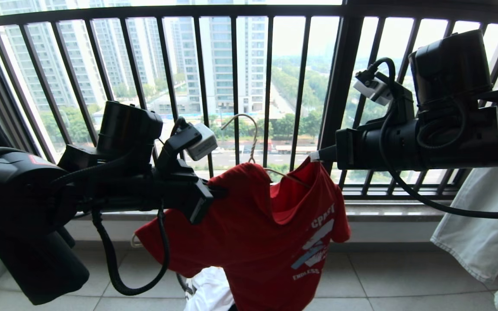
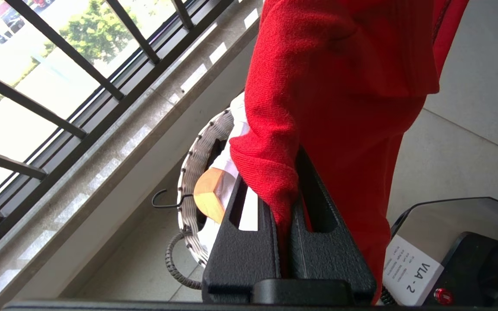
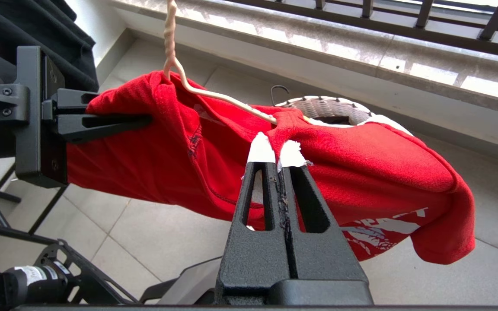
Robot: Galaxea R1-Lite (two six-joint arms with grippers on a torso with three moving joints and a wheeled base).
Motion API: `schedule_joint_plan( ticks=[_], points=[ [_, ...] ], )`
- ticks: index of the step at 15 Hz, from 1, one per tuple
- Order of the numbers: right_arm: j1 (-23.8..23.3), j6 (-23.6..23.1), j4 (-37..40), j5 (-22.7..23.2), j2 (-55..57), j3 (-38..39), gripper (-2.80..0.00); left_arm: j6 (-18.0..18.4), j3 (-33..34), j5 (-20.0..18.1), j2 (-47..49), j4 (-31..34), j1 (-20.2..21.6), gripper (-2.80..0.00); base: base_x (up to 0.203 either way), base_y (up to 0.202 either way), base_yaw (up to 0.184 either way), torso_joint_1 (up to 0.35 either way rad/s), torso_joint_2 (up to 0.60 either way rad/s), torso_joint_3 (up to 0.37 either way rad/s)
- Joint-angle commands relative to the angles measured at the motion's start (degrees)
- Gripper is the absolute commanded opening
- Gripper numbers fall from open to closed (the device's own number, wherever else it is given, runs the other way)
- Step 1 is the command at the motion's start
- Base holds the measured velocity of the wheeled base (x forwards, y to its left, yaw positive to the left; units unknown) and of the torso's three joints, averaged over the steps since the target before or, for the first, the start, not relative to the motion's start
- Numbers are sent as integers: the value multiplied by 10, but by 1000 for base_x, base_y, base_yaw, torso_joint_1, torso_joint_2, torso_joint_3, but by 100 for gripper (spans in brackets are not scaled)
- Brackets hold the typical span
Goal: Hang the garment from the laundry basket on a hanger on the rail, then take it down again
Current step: Hang the clothes on the clothes rack
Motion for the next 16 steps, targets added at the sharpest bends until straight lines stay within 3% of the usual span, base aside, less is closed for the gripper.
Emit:
schedule_joint_plan(
  ticks=[1,7,11,14,16],
  points=[
    [16,7,1,1,0,1,-280,1,1,-4,9,0,-3,-280,0,0,0,0,0,0],
    [24,27,-2,0,0,-1,-280,0,5,0,15,0,-23,-280,0,0,0,0,0,0],
    [-12,5,-7,-20,13,-4,-280,0,12,2,-39,1,-21,-280,0,0,0,0,0,0],
    [-42,-21,-7,-25,17,-5,-280,0,14,43,-60,1,-20,-280,0,0,0,0,0,0],
    [-46,-24,-7,-26,21,-5,-280,0,14,49,-61,1,-20,-280,0,0,0,0,0,0]
  ],
)
